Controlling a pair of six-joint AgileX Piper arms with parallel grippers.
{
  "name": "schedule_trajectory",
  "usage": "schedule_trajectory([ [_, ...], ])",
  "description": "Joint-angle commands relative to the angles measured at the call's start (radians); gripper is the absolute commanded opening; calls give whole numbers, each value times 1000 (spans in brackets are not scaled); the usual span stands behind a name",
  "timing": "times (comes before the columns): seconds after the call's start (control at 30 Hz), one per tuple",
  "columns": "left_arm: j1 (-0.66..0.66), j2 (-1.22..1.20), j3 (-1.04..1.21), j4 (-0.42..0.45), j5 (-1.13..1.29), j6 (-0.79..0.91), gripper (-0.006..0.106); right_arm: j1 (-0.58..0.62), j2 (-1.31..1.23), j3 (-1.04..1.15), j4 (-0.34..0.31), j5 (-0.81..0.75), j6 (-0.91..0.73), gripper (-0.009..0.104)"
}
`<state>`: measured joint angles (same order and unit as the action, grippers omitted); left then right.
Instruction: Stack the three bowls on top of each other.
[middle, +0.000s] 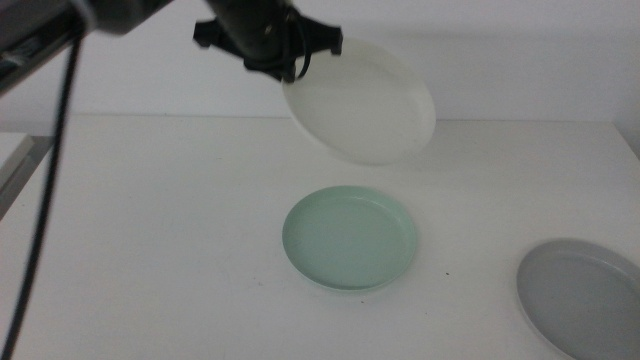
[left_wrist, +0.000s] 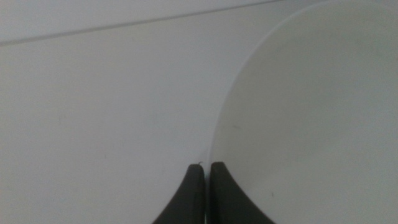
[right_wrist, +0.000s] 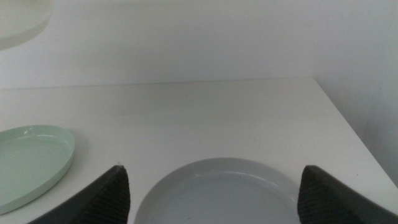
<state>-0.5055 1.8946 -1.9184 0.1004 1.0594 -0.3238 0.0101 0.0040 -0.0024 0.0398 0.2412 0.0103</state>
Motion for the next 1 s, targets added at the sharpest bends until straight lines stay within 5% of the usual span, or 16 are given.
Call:
schedule_trajectory([
  [0.0,-2,-78,140,-7,-121,-57,-2,0,-4,2,-8,-9,-3,93],
  [0.47,36,-110,489,-119,-365,-93,-2,0,-4,2,-8,-9,-3,93],
  [0.97,36,55,503,-215,-398,-40,-2,0,-4,2,-8,-9,-3,93],
])
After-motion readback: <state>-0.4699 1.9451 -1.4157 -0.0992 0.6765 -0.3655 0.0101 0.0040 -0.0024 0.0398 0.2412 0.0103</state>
